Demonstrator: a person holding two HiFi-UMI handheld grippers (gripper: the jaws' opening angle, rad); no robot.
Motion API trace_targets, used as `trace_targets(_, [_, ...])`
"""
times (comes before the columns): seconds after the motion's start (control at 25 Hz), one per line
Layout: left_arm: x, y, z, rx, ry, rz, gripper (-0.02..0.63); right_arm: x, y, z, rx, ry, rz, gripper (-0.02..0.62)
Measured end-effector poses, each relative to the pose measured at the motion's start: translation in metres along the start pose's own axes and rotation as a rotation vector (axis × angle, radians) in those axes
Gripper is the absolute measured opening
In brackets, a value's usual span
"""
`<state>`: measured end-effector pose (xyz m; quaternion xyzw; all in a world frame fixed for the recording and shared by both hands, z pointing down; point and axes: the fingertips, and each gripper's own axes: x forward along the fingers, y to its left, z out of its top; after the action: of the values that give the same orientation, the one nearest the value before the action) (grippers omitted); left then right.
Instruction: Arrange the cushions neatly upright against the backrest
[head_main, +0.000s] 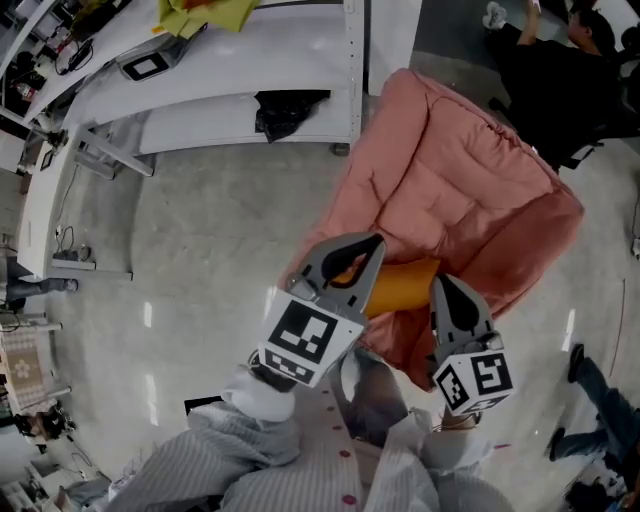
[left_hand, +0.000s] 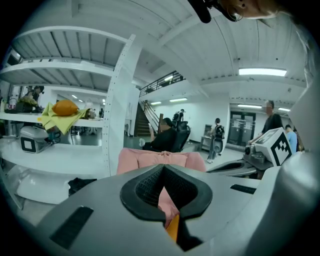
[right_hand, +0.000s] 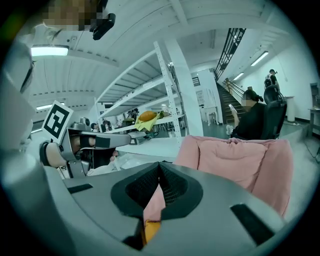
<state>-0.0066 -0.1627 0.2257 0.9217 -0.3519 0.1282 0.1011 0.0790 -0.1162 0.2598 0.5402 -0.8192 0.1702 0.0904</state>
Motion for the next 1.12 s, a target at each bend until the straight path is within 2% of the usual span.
trace_targets(0.2, [0.016,0.013,-0.023,-0.024,0.042,-0.022,0.009,0.016,-0.022,-0.014,0.034,0.021,-0.063,0.012])
trace_targets(0.44, [0.036,0.035,-0.066,-0.061,0.095,-0.004,0.009,0.035,-0.050,-0.045,0.039,0.064,-0.115,0.014])
trace_targets(0.76, [0.065,0.040,-0.158,-0.102,0.232,-0.011,0.009,0.058,-0.089,-0.128,0.019,0.182,-0.158,0.014])
trace_targets(0.96, [0.071,0.050,-0.214,-0.096,0.323,-0.008,0.011,0.075,-0.109,-0.171,0.047,0.224,-0.178,0.014])
trace_targets(1.12, [0.073,0.065,-0.265,-0.078,0.398,0.029,0.011,0.091,-0.125,-0.210,0.064,0.263,-0.172,0.015])
